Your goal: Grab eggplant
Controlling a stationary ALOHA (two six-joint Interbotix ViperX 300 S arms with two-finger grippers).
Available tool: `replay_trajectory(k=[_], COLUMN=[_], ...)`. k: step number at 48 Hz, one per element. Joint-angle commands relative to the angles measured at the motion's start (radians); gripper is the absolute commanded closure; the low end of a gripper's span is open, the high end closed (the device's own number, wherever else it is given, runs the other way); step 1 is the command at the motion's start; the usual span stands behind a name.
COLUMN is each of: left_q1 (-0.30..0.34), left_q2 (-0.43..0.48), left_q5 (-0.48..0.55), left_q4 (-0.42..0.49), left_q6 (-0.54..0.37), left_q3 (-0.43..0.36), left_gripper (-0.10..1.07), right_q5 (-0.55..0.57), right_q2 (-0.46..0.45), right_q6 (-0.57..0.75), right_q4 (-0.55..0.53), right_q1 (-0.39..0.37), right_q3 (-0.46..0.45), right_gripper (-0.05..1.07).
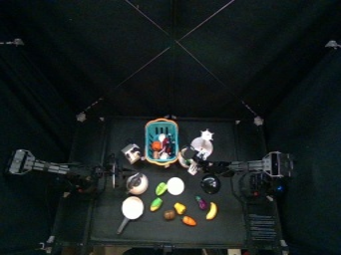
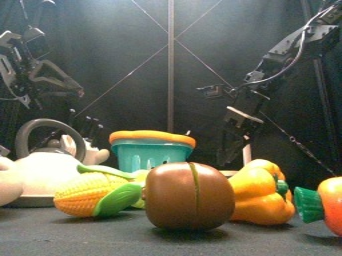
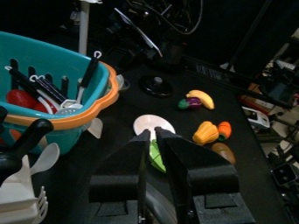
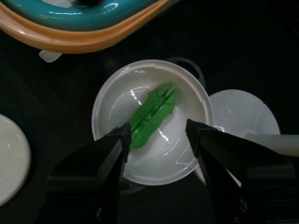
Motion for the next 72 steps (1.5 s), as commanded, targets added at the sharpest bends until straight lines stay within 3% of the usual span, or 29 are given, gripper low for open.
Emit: replay_trajectory(k=[1,7,23,34,44,54,72], left_q1=[0.002,0.002,0.003,0.002,0.002,0.002,0.002], left_q2=[0.002,0.002,0.002,0.002,0.002,0.002,0.002], left_q5=[-0.003,-0.003,-0.003,-0.003,-0.003,-0.003,-0.003], left_q4=[0.0,0.0,-0.002,-0.002,-0.003,-0.003,-0.003], left_q6=[-0.002,-0.002,-0.002,-0.002,-0.002,-0.002,-0.003], left_q3=[-0.011,-0.011,-0.011,-0.018,-0.02,-0.02,-0.02], left_gripper=[0.39,0.39,0.39,0.39,0.39,0.39,0.39], right_q5=[0.006,0.023,0.094,0.086,0.08,0.066,0.063], right_q2=[-0.028,-0.081,-0.21,-0.206,-0.158,-0.081,0.015], right_q6=[0.002,-0.003,0.003,0.002,0.006,0.005,0.003], right_q4=[0.008,0.064,0.362,0.577,0.661,0.723,0.683], right_q1=[0.003,0.048,0.293,0.483,0.604,0.615,0.589], right_q3=[-0.011,-0.002,0.072,0.11,0.084,0.054,0.037], right_gripper=[0.15,0.15,0.15,0.15,0.14,0.13,0.13])
